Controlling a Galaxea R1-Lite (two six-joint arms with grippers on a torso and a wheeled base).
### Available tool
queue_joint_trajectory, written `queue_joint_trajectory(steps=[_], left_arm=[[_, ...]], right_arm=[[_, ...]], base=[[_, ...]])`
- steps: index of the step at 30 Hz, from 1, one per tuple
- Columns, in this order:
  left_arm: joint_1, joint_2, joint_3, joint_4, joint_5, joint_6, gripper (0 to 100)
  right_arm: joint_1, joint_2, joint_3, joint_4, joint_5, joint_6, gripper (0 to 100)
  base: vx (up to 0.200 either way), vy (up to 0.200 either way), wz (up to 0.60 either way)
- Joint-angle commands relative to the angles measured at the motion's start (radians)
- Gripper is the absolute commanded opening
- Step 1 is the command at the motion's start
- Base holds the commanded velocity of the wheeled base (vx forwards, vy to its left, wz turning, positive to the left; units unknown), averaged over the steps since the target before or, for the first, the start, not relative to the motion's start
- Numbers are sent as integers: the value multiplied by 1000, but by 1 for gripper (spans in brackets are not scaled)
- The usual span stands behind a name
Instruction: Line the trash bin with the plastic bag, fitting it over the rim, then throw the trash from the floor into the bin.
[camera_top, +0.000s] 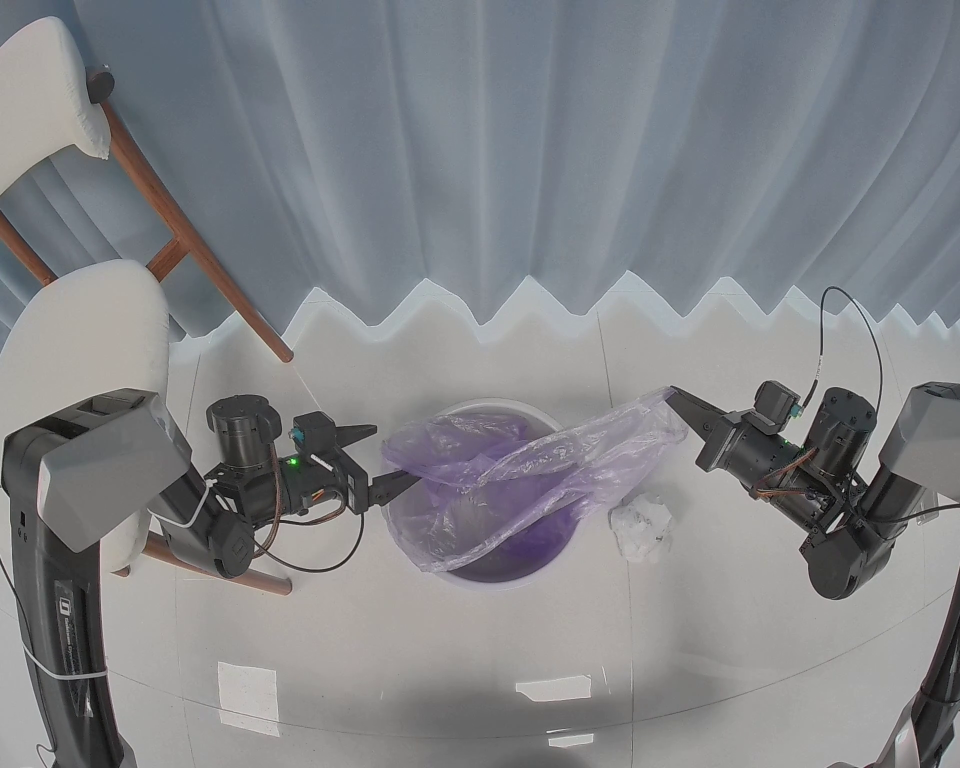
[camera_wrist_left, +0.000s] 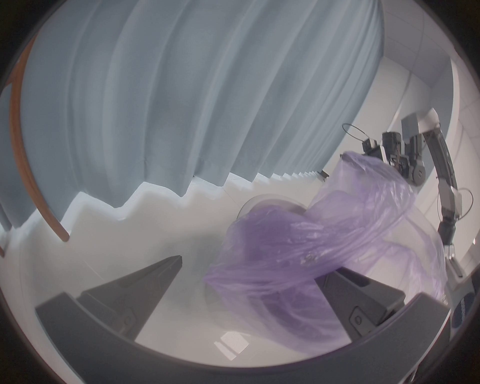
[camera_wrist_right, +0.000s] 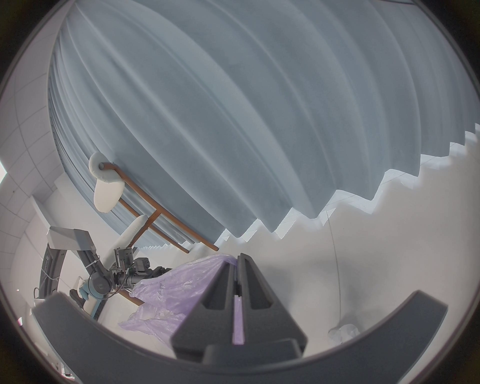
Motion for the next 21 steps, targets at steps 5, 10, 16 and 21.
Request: queue_joint_trajectory(steps=[5, 10, 16, 21], left_arm=[[-38, 17, -7, -82, 41, -112, 0], [-47, 9, 4, -85, 41, -152, 0], [-42, -23, 53, -85, 41, -156, 0], [-61, -166, 166, -70, 42, -251, 0]], right_arm=[[4, -8, 8, -15, 0, -2, 0], [12, -6, 20, -15, 0, -2, 0], [17, -5, 21, -13, 0, -2, 0], [36, -3, 15, -6, 2, 26, 0]], base=[[0, 0, 0], [0, 0, 0], [0, 0, 0], [0, 0, 0]])
